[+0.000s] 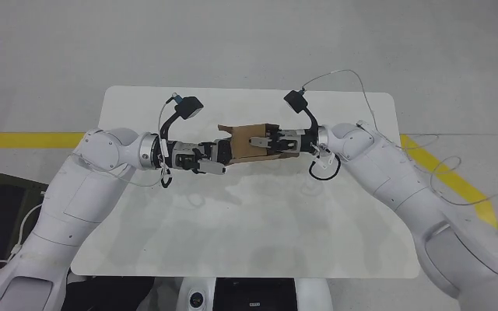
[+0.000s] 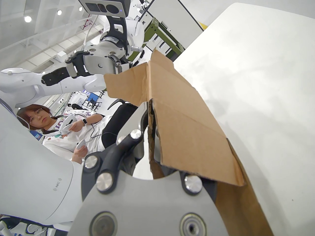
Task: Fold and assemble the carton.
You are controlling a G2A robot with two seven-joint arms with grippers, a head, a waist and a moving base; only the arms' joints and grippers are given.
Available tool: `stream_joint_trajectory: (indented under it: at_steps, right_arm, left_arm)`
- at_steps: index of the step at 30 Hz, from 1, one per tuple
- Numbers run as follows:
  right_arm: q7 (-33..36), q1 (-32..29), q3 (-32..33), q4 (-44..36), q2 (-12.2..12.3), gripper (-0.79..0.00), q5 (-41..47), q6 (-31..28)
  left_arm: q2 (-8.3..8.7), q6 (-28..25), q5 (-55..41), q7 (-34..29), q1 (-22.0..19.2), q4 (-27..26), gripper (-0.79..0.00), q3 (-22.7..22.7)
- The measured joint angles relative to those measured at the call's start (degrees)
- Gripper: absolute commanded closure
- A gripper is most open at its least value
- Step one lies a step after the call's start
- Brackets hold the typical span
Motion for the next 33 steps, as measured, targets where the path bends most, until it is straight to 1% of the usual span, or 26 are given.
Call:
stream_joint_trajectory:
  at_steps: [8, 13, 27, 33]
  right_arm:
    - [0.0, -0.3, 0.4, 0.0, -1.2, 0.000, -0.9, 0.0]
    - [0.0, -0.1, 0.4, -1.1, -1.6, 0.000, -1.8, 0.0]
    - [0.5, 0.1, -0.1, -3.5, -1.6, 0.000, -1.5, 0.5]
    - [0.7, 0.3, 0.2, -2.3, -1.3, 0.000, -1.2, 0.7]
  left_arm:
    - [-0.44, -0.2, 0.7, 0.2, -0.2, -0.2, -0.785, 1.1]
    - [-0.71, -1.2, 2.8, 1.2, -0.5, 0.4, -0.785, 1.4]
    - [-0.83, -1.9, 5.3, 2.6, 0.5, 0.3, -0.785, 0.5]
    - [-0.80, -1.7, 4.7, 2.8, 0.6, 0.6, -0.785, -0.5]
